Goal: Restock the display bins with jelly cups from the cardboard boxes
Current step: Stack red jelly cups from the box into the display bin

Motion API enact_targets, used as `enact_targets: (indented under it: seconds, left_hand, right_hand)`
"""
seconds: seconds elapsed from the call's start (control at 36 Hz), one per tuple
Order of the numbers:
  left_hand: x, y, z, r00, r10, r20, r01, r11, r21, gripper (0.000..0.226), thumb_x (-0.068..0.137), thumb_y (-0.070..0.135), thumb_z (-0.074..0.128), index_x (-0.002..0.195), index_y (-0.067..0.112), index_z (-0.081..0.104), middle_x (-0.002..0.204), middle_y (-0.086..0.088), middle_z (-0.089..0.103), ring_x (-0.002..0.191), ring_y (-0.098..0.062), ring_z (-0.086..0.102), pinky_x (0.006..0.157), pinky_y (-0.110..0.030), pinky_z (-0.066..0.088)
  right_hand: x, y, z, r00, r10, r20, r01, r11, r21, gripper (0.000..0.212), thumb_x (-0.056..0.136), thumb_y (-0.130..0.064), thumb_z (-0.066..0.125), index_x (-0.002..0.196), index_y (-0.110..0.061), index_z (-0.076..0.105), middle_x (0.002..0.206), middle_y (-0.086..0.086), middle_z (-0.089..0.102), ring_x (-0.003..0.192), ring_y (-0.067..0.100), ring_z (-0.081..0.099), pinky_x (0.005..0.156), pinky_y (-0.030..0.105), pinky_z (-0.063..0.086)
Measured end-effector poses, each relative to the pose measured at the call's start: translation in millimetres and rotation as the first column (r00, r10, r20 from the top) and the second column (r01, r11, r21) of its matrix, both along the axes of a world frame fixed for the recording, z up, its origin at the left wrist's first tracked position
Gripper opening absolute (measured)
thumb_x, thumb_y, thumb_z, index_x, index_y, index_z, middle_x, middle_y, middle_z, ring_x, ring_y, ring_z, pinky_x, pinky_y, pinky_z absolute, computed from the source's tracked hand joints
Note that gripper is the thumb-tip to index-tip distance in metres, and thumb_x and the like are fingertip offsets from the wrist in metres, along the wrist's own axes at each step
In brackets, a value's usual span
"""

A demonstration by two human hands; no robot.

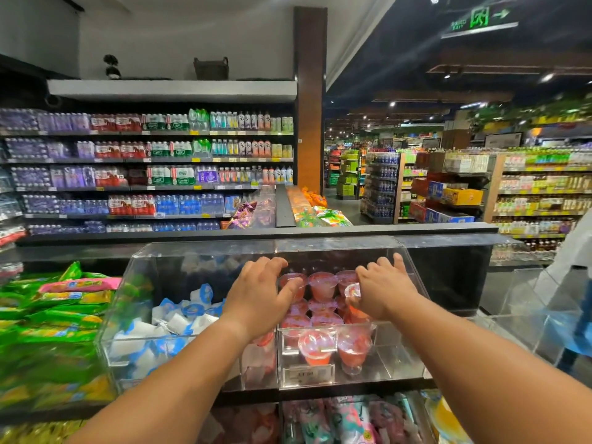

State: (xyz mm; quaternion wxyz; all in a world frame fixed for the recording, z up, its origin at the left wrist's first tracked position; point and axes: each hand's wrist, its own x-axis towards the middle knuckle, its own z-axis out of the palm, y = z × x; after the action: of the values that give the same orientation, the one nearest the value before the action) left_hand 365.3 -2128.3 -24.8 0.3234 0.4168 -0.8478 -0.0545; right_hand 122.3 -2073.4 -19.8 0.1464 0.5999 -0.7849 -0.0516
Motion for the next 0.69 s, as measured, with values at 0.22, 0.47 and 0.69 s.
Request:
enact_targets:
  seconds: [0.22,0.47,0.69]
  left_hand:
    - [33,50,9,0.955,0.184,0.231,-0.178,0.983,-0.049,0.062,0.098,0.06,0.045,0.15,0.025,0.042,0.14,0.0,0.05,0.131,-0.026,0.04,0.111,-0.042,0.037]
    - [88,183,12,0.83,0.425,0.361,-0.414,0.903,-0.113,0.062,0.096,0.066,0.043,0.144,0.026,0.048,0.134,-0.008,0.051,0.124,-0.034,0.046,0.105,-0.044,0.042]
    - [173,324,-7,0.695,0.562,0.448,-0.63,0.776,0.005,0.068,0.095,0.069,0.042,0.145,0.025,0.047,0.139,-0.011,0.049,0.129,-0.036,0.043,0.103,-0.046,0.043]
  right_hand:
    - [24,65,16,0.999,0.004,0.052,-0.002,0.999,-0.035,0.066,0.093,-0.066,0.044,0.14,-0.02,0.045,0.142,0.007,0.051,0.137,0.034,0.039,0.118,0.06,0.014]
    - [72,172,28,0.983,0.164,0.08,-0.159,0.985,-0.069,0.074,0.088,-0.074,0.045,0.14,-0.02,0.048,0.141,0.008,0.054,0.131,0.034,0.045,0.11,0.053,0.033]
    - [178,260,5,0.881,0.444,0.165,-0.447,0.894,-0.023,0.072,0.084,-0.069,0.055,0.137,-0.019,0.05,0.136,0.013,0.058,0.122,0.036,0.056,0.101,0.045,0.046]
